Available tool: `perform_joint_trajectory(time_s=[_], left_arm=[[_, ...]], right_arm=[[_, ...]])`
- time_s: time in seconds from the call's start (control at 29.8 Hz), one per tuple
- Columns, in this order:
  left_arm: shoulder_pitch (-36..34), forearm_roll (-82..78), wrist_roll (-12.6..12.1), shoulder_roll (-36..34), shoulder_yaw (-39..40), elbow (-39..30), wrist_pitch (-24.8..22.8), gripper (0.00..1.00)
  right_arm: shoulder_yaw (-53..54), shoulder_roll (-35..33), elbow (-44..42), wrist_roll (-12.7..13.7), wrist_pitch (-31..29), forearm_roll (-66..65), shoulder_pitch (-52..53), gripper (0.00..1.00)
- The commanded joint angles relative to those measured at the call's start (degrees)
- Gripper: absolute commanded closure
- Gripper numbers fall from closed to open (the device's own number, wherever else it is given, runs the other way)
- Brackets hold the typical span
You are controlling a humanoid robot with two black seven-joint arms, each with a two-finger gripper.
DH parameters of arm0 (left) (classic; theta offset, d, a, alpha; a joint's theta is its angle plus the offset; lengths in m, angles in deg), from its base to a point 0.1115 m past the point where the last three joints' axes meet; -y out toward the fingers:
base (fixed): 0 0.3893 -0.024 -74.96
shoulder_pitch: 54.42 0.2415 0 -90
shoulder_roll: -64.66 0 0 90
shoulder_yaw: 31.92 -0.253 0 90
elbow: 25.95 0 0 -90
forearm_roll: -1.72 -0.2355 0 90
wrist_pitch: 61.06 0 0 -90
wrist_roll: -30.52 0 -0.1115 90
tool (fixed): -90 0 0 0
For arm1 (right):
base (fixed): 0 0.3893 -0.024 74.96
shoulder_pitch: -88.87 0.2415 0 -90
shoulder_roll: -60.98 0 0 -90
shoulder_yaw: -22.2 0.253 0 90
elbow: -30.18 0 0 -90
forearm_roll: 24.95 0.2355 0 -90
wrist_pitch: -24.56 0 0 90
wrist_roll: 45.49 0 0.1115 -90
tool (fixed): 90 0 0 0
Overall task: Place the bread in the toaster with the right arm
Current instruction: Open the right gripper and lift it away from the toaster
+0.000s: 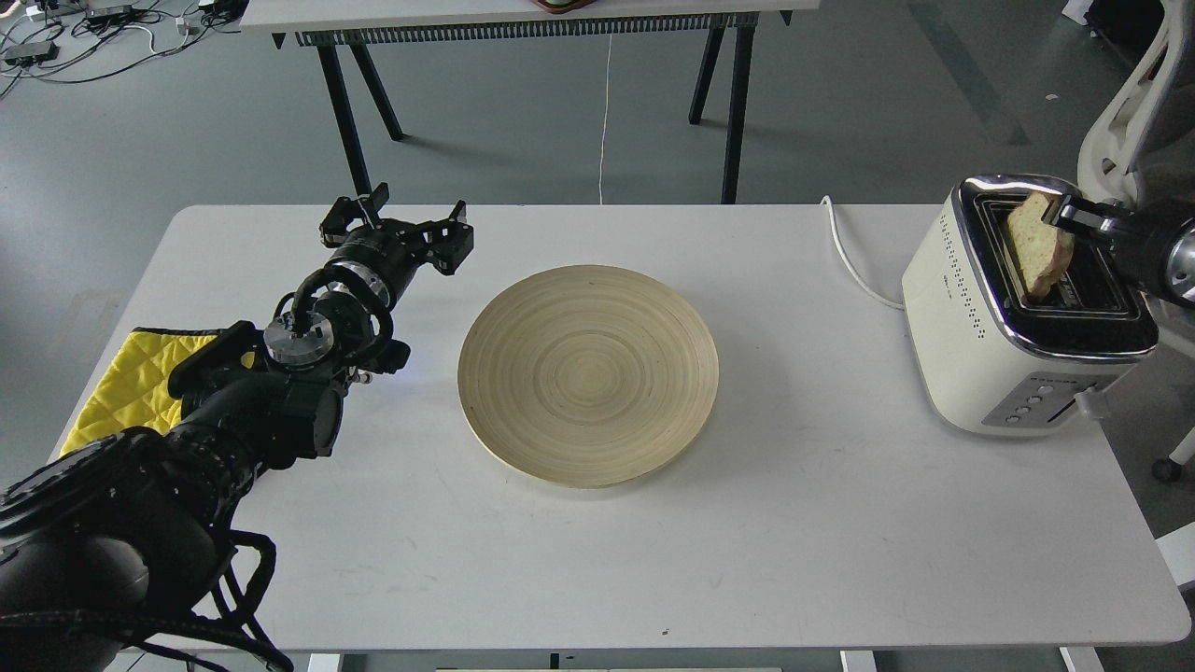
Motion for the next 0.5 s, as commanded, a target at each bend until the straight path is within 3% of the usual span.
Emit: perform_joint_trajectory(time_s=[0.0, 0.37, 0.47], left_arm=[[0.0, 0.02, 0.01, 0.0, 0.0, 0.0, 0.0, 0.0], [0.0, -0.07, 0.01, 0.0, 0.0, 0.0, 0.0, 0.0], [0.0, 0.02, 0.01, 0.0, 0.0, 0.0, 0.0, 0.0]], right_arm=[[1.85, -0.12, 0.02, 0.0, -0.25, 0.08, -0.02, 0.03], [18.45, -1.53, 2.22, -0.26, 0.28, 1.4, 1.04, 0.01], [25.56, -1.17, 2.48, -2.36, 1.94, 2.01, -0.1, 0.01]])
